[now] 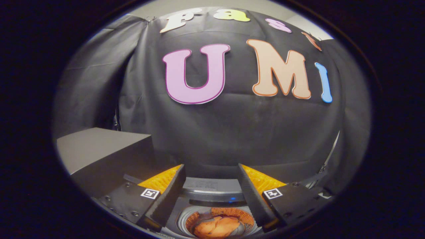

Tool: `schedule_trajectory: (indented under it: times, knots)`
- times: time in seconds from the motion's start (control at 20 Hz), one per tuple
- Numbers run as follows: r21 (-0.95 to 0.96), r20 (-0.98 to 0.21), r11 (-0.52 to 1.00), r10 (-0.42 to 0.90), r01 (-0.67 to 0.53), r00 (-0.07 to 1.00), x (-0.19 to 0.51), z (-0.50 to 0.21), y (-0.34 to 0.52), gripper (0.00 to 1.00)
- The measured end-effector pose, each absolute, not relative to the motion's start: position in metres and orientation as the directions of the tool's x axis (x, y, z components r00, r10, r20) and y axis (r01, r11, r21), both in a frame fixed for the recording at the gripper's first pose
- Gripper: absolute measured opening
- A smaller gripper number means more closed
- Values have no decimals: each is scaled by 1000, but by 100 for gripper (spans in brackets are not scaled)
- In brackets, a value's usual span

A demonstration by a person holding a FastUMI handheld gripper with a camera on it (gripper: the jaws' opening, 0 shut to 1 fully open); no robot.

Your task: Put the clothes into the washing machine and then close the washing machine lid.

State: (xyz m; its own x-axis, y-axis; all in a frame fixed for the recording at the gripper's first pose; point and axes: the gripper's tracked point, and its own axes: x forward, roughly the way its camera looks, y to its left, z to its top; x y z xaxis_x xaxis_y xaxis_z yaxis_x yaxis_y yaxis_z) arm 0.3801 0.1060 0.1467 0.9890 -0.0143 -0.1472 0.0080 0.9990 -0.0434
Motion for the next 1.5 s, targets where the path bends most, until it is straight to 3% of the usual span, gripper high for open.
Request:
schedule_trajectory:
  times: [0.7,1.5]
  knots:
    - [-14,-76,1000,-18,17,997,319,177,94,98]
    - [-9,28,993,-116,116,993,175,136,-10,97]
